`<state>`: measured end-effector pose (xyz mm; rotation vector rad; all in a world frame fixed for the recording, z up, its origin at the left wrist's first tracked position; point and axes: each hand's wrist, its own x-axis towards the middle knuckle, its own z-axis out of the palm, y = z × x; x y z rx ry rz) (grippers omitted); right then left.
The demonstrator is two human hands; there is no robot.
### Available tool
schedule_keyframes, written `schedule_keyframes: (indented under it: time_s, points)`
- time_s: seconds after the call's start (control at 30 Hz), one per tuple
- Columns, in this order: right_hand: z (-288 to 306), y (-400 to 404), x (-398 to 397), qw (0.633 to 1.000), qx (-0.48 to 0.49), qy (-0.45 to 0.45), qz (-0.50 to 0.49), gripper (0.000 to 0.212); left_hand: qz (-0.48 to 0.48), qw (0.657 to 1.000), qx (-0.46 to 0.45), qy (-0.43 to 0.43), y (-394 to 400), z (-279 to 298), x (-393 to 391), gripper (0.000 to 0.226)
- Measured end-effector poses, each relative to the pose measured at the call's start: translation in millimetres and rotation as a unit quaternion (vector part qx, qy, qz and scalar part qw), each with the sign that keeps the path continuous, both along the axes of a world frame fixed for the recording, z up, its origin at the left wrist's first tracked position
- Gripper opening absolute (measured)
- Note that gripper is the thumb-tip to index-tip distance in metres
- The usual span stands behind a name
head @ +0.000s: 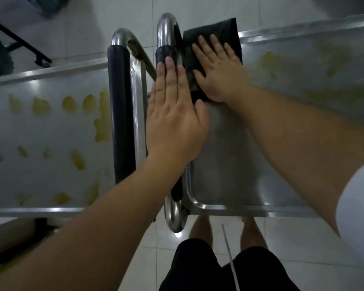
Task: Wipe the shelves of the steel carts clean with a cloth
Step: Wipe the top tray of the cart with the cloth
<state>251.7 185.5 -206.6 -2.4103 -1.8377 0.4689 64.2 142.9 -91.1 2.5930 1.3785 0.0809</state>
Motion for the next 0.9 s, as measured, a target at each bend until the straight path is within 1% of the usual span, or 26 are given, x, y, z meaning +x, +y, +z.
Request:
schedule_keyframes:
  time_s: [0.1, 0.17, 0.27, 0.43, 0.5, 0.57, 0.63, 0.73, 0.8, 0.9]
  points:
    - [1.9, -21.2, -9.4, 1.000, -0.003, 0.001, -0.002, 0.071, -0.003, 1.000, 0.009, 0.004, 1.7, -2.2, 0.3, 0.071]
    - [4.7, -58.3, -21.2, 1.000, -0.003, 0.000, -0.005, 0.070, -0.006, 1.000, 0.010, 0.009, 3.0, -2.1, 1.2, 0.070]
    - [7.0, -139.3, -48.4, 1.000, -0.017, -0.005, -0.009, 0.070, -0.011, 1.000, 0.004, 0.020, 3.3, -0.2, 0.6, 0.069]
    - [2.4, -304.9, -105.2, 0.999, -0.042, 0.017, 0.007, 0.069, -0.012, 0.999, 0.008, 0.037, 2.1, 1.0, 2.0, 0.068]
    - [0.3, -336.8, -108.4, 0.998, -0.055, 0.020, 0.018, 0.069, -0.011, 0.999, 0.008, 0.041, 0.7, 1.0, 2.0, 0.068]
    - [-0.6, -331.1, -96.1, 0.998, -0.057, 0.022, 0.025, 0.069, -0.010, 0.999, 0.010, 0.046, -1.0, 1.2, 1.9, 0.069]
    - [-2.9, -304.1, -73.6, 0.999, -0.034, 0.018, 0.015, 0.070, -0.009, 0.999, 0.009, 0.049, -1.5, 2.4, 2.1, 0.069]
    - [-2.5, -242.2, -21.4, 1.000, -0.002, -0.007, -0.009, 0.069, -0.011, 0.998, 0.022, 0.059, -2.1, 3.1, 2.1, 0.071]
    - [-0.2, -194.0, 16.0, 1.000, -0.013, -0.022, -0.010, 0.069, -0.013, 0.997, 0.030, 0.069, -3.7, 4.2, 3.2, 0.071]
    - [1.5, -124.7, 60.2, 1.000, -0.026, -0.014, -0.006, 0.073, -0.010, 0.996, 0.040, 0.076, -4.5, 4.8, 4.7, 0.070]
